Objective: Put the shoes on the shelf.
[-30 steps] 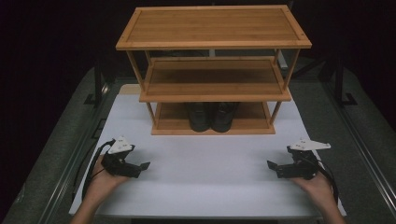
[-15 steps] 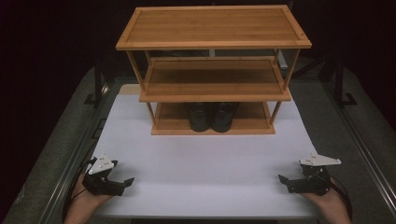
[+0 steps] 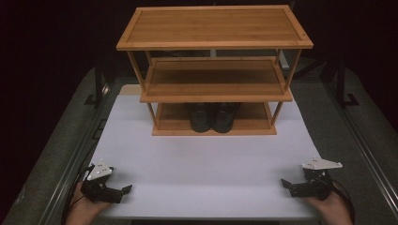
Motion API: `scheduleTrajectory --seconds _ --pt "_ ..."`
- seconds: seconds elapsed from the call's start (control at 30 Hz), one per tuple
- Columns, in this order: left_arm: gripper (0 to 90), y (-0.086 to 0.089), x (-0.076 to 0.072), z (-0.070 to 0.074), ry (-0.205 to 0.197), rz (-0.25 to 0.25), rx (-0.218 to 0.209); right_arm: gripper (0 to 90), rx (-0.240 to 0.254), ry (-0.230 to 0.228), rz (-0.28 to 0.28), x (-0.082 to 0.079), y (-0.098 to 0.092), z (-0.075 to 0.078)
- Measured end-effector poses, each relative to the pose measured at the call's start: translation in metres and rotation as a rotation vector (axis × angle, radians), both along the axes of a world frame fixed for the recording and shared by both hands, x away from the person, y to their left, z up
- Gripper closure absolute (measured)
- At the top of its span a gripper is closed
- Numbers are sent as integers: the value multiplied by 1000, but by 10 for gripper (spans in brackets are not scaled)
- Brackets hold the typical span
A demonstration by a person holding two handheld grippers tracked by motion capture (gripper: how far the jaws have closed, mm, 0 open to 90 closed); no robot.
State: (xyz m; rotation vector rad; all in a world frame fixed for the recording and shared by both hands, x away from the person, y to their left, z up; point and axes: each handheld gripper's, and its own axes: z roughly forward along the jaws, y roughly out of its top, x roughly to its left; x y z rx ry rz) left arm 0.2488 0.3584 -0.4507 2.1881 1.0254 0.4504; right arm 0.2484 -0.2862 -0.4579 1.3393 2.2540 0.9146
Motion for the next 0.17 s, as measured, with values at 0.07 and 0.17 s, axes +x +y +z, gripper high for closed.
scheduleTrajectory --seconds 0.07,0.17 --pt "0 0 0 0 0 0 -1 11 0 0 0 0 0 0" --pt "0 0 0 0 1 0 0 11 0 0 0 0 0 0"
